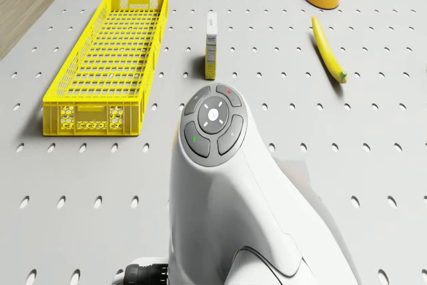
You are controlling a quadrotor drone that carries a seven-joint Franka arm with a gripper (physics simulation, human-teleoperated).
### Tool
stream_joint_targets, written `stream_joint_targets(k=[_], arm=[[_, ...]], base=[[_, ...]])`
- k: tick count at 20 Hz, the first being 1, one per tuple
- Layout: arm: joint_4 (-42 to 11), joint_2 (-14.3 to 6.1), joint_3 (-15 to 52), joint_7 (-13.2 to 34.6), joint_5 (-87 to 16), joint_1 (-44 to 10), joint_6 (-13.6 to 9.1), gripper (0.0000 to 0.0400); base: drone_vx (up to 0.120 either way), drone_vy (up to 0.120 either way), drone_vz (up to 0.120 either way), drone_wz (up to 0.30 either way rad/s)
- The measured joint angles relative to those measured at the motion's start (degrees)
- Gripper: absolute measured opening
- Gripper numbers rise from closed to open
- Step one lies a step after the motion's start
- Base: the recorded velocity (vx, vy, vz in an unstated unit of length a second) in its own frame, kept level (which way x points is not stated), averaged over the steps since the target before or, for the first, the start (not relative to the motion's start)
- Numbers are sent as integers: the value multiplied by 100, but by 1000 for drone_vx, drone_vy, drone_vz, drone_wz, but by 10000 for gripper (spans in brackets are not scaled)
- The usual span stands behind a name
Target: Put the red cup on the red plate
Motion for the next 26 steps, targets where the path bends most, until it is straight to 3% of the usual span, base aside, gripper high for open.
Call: stream_joint_targets(k=[19, 26], arm=[[37, -531, 169, 175, 275, -188, 477, 400], [59, -724, 133, 208, 286, -226, 680, 400]], base=[[0, 0, -120, 0], [0, 0, -6, 0]])
